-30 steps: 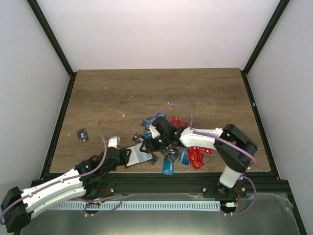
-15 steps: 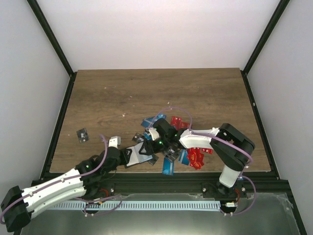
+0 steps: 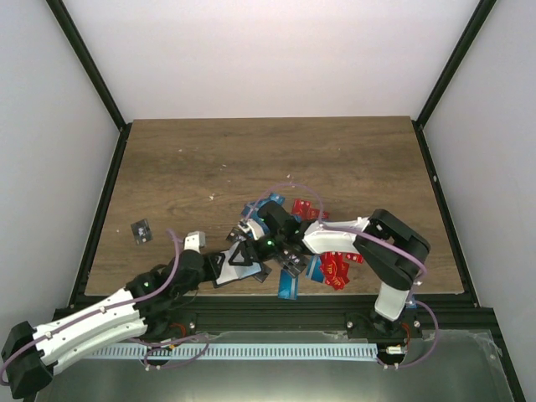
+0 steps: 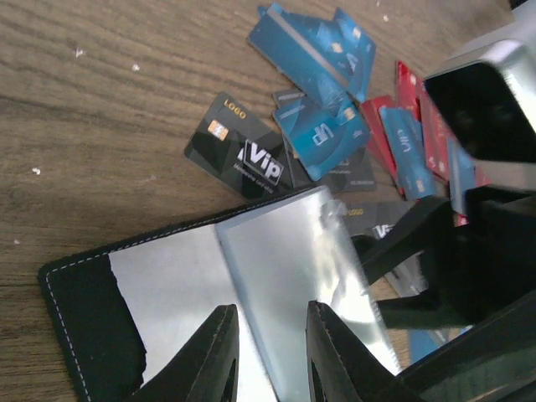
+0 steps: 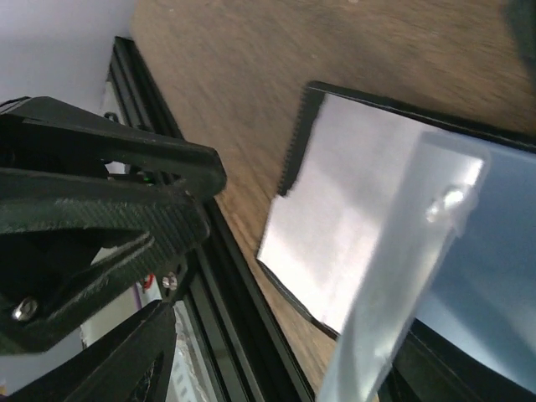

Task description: Put the credit cards into the card holder

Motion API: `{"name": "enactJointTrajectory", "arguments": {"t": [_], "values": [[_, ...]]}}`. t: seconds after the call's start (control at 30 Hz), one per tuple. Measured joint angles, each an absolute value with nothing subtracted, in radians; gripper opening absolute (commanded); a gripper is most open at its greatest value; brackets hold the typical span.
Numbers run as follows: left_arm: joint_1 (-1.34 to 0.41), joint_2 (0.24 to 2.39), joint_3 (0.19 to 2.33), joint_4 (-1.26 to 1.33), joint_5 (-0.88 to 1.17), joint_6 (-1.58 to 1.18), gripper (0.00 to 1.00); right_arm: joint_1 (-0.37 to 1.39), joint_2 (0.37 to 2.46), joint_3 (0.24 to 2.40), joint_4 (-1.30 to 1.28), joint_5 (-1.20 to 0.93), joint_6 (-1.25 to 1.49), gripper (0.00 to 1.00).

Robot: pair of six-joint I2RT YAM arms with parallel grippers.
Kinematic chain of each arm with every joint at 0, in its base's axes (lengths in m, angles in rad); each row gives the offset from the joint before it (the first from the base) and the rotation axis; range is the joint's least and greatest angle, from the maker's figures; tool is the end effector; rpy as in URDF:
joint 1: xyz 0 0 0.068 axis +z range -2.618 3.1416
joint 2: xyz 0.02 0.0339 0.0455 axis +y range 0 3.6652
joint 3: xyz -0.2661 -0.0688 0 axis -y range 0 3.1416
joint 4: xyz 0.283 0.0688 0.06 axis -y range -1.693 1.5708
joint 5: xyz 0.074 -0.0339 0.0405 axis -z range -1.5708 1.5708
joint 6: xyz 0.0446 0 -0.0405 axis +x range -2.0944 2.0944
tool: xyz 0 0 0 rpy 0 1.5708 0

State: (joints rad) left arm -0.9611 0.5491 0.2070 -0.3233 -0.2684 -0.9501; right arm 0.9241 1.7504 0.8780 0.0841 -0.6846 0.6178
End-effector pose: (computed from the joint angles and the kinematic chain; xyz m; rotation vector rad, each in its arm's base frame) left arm 0.1081 -0.1341 0.1417 -0.1390 2.3110 -0.7376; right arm 0.2016 0.3139 0.1202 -0.7939 2.5748 1.4476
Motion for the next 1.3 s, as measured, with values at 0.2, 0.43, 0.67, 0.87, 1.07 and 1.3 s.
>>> {"name": "enactJointTrajectory", "arguments": {"t": [0.2,0.43,0.67,0.87,1.07,1.3], "values": [[-0.961,0.484,0.263,-0.4,-0.307,-0.977,0.25,0.979,1.847,0.971,0.131,-0.726,0.641,0.65],[-0.961,0.374,0.268,-0.49,-0.35,-1.021,0.26,1.018,1.951,1.044,0.156,-0.751,0.659,0.65],[-0.961,0.357,0.268,-0.52,-0.357,-1.034,0.26,1.019,2.0,1.053,0.165,-0.762,0.671,0.68],[-0.961,0.352,0.268,-0.517,-0.348,-1.024,0.26,1.019,2.003,1.063,0.152,-0.763,0.669,0.7],[-0.959,0.35,0.269,-0.517,-0.355,-1.013,0.26,1.017,2.039,1.099,0.161,-0.781,0.675,0.69],[-0.959,0.336,0.27,-0.516,-0.352,-1.008,0.26,1.019,2.025,1.103,0.128,-0.756,0.667,0.71]]}}
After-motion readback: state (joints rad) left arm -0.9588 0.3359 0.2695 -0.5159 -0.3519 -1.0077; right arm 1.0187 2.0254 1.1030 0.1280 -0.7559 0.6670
